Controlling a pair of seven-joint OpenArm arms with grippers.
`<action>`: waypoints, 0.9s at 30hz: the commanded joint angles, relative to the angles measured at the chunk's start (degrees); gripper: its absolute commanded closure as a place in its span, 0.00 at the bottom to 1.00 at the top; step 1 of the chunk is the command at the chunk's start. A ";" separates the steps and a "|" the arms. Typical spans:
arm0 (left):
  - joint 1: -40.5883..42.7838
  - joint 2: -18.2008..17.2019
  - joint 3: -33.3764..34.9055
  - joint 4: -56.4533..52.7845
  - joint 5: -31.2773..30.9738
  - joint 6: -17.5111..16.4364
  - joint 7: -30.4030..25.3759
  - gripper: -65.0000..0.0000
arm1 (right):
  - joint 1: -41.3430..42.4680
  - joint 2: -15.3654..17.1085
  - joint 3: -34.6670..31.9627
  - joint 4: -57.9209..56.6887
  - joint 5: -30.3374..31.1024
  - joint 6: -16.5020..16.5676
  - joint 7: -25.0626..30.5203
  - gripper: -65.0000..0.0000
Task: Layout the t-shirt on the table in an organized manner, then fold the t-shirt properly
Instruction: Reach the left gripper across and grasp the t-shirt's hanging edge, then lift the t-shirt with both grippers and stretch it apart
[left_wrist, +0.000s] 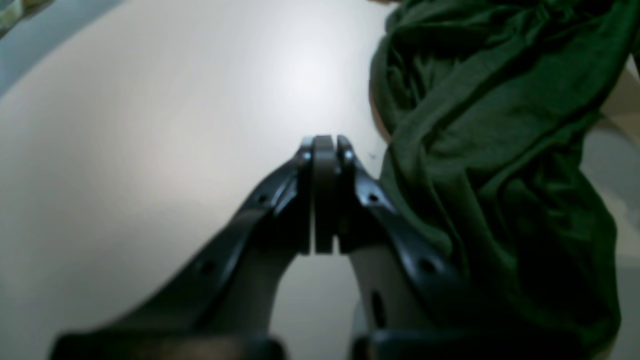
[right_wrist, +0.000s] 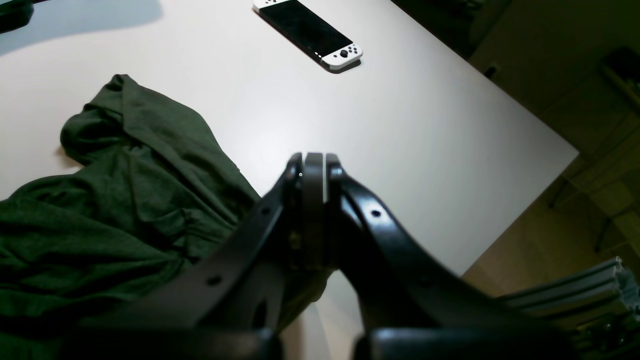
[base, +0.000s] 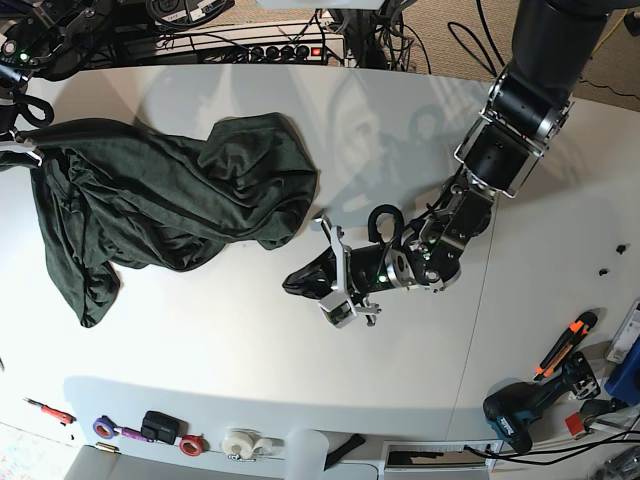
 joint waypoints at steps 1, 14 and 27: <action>-1.66 0.20 0.22 0.83 -1.16 -0.52 -1.18 0.92 | 0.20 0.94 0.31 0.83 0.31 -0.31 1.90 1.00; -1.51 4.48 15.72 0.83 14.14 17.77 2.03 0.62 | 0.20 0.92 0.31 0.83 0.31 -0.28 1.60 1.00; -1.46 6.08 15.85 0.72 14.49 13.73 8.46 0.64 | 0.20 0.92 0.31 0.83 0.33 -0.28 1.44 1.00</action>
